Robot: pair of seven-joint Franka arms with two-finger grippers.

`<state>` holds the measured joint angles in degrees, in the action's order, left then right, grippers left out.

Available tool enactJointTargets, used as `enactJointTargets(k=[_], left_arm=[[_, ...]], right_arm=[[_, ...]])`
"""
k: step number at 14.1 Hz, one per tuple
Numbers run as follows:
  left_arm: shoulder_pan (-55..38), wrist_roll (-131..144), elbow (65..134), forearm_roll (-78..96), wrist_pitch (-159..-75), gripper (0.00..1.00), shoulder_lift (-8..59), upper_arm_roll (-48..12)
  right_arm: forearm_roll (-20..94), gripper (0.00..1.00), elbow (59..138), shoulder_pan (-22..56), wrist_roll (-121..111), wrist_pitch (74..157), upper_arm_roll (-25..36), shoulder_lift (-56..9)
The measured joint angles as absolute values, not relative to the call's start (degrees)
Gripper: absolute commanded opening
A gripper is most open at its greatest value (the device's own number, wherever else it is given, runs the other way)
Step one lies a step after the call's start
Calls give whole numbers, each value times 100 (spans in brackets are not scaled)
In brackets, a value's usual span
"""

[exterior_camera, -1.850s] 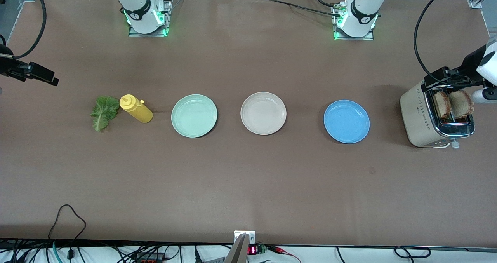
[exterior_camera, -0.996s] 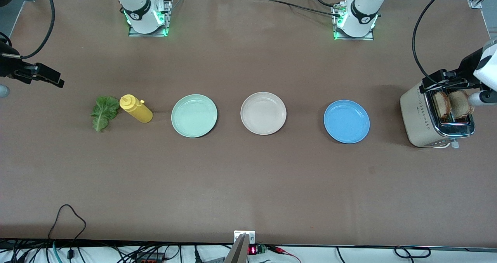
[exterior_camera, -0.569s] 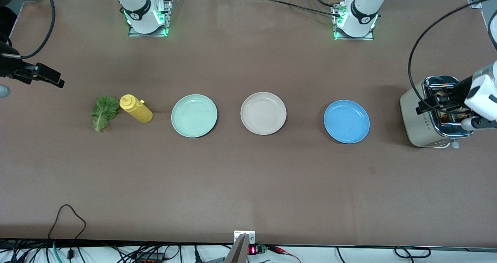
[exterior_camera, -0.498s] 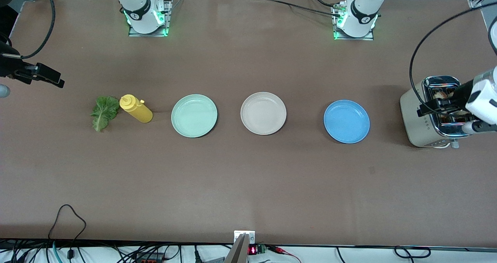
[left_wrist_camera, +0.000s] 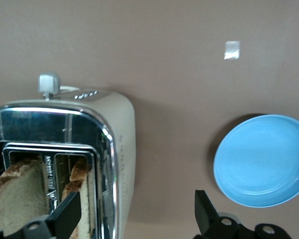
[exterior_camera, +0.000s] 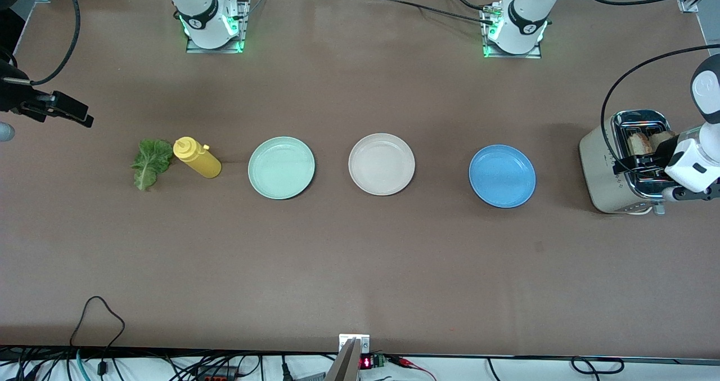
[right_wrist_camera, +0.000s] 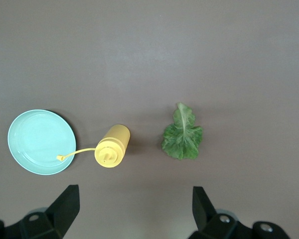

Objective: Make sandwich in beige plate with both arms
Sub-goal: 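Move the left gripper over the toaster toward the bread slices, then lower the left gripper and grasp a bread slice in the toaster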

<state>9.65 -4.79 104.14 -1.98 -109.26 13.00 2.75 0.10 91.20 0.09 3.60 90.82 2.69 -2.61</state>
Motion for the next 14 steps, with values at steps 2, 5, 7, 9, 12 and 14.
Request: enactJointTargets(k=[2,5,7,9,12,14], left_arm=[[1003,-504,10524,-199,-10944,100,1268,274],[1001,-634,10639,-207,-10930,100,1037,263],[1062,-765,10816,-229,-10920,100,876,268],[1184,-1078,10974,-236,-10921,100,826,273],[1344,-1437,11174,-241,-10925,100,825,278],[1429,-1629,11308,-241,-10933,100,826,281]], right_arm=[[10,100,9120,9,359,9083,269,-261],[10,100,9120,11,360,9083,269,-261],[10,100,9120,11,360,9083,269,-261],[10,100,9120,11,360,9083,269,-261],[10,100,9120,11,360,9083,269,-261],[10,100,9120,11,360,9083,269,-261]])
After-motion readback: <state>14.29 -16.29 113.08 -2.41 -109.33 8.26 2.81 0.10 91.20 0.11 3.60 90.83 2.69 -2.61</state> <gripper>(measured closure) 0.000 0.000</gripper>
